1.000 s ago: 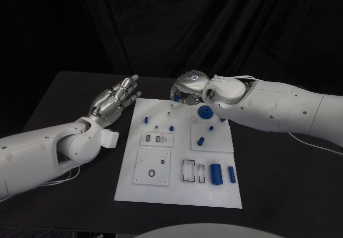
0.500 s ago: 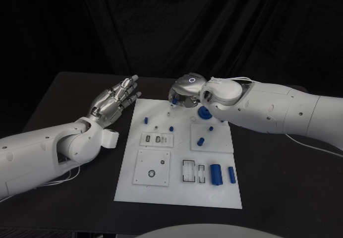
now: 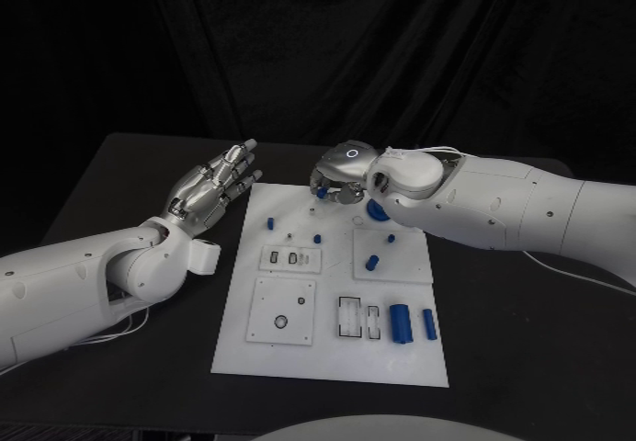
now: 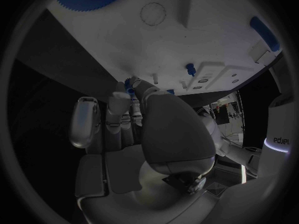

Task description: Assemble the parts on the task board

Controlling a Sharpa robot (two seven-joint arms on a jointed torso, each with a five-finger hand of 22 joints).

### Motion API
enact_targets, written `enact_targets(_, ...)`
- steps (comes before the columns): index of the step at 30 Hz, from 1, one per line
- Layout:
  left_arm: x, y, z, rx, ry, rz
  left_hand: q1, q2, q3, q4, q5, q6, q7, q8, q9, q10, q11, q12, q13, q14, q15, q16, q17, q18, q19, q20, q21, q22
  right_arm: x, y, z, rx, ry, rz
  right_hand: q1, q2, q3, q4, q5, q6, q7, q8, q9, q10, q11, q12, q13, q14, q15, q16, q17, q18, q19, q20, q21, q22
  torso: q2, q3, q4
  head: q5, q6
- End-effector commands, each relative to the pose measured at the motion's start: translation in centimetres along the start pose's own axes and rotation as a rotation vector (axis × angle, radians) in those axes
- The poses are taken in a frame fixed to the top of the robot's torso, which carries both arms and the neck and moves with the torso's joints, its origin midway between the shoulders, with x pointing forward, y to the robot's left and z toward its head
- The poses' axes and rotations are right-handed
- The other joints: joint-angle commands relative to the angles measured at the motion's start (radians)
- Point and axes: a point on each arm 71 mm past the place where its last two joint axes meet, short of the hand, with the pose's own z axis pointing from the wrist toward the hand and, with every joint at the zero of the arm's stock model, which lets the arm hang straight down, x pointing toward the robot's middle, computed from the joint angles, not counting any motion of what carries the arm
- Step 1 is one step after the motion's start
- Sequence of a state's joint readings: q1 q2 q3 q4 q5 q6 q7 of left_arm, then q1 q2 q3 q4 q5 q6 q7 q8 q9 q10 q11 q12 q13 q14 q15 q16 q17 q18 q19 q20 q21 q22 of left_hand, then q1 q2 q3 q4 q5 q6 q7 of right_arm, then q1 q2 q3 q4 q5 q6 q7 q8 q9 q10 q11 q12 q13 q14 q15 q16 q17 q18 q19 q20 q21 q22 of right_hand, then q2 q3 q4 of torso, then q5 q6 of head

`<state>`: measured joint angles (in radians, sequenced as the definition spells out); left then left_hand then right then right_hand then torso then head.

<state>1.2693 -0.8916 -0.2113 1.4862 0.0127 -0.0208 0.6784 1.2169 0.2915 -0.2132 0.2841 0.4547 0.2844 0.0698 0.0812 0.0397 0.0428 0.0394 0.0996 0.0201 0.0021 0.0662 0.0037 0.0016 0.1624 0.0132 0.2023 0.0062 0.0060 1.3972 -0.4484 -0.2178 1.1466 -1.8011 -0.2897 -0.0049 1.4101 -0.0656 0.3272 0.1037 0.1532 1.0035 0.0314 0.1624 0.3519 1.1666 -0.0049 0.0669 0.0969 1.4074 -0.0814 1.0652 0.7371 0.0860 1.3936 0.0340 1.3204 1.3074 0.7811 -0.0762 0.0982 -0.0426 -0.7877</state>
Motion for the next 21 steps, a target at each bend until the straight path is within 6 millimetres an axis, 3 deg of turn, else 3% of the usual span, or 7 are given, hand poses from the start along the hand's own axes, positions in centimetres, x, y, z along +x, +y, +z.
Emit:
enact_targets(1,0.27,-0.18,0.11,0.027,0.017,-0.011,0.012,-0.002,0.008,-0.001,0.005,0.002,0.000,0.003,0.000,-0.002,0.004,-0.004,0.001,-0.002,-0.007,-0.004,-0.002,0.019,-0.005,-0.001,0.001,-0.001,0.30,0.06,0.03,0.007,0.018,0.001,-0.010,0.000,0.000,0.006,0.005,-0.002,0.004,0.002,0.000,-0.005,0.000,-0.005,-0.001,-0.004,0.004,0.001,-0.001,-0.014,-0.007,-0.001,-0.005,0.017,0.000,0.0006,-0.0002,0.001,0.004)
enact_targets(17,0.26,-0.08,0.24,0.022,0.022,-0.014,0.012,-0.002,0.010,-0.001,0.006,0.003,0.000,0.003,0.000,-0.003,0.004,-0.004,0.000,-0.002,-0.007,-0.004,-0.002,0.019,-0.005,-0.001,0.001,-0.001,0.40,0.30,0.24,0.008,0.023,0.002,-0.014,0.002,0.001,0.011,0.003,-0.006,0.006,-0.003,0.002,-0.008,0.001,-0.006,-0.001,-0.015,0.006,-0.019,-0.029,-0.009,-0.019,0.001,-0.022,0.003,0.000,0.0008,-0.0011,-0.002,0.007)
enact_targets(21,0.24,-0.07,0.25,0.021,0.022,-0.014,0.013,-0.001,0.011,-0.001,0.007,0.003,0.001,0.004,0.000,-0.003,0.005,-0.004,0.000,-0.002,-0.006,-0.004,-0.002,0.019,-0.005,-0.001,0.001,-0.001,0.42,0.33,0.29,0.010,0.028,0.002,-0.016,0.000,0.003,0.014,0.003,-0.022,0.006,-0.015,0.001,-0.020,0.002,-0.007,-0.002,-0.025,0.008,-0.032,-0.041,-0.007,-0.027,0.003,-0.033,-0.004,0.000,0.0008,-0.0009,-0.002,0.007)
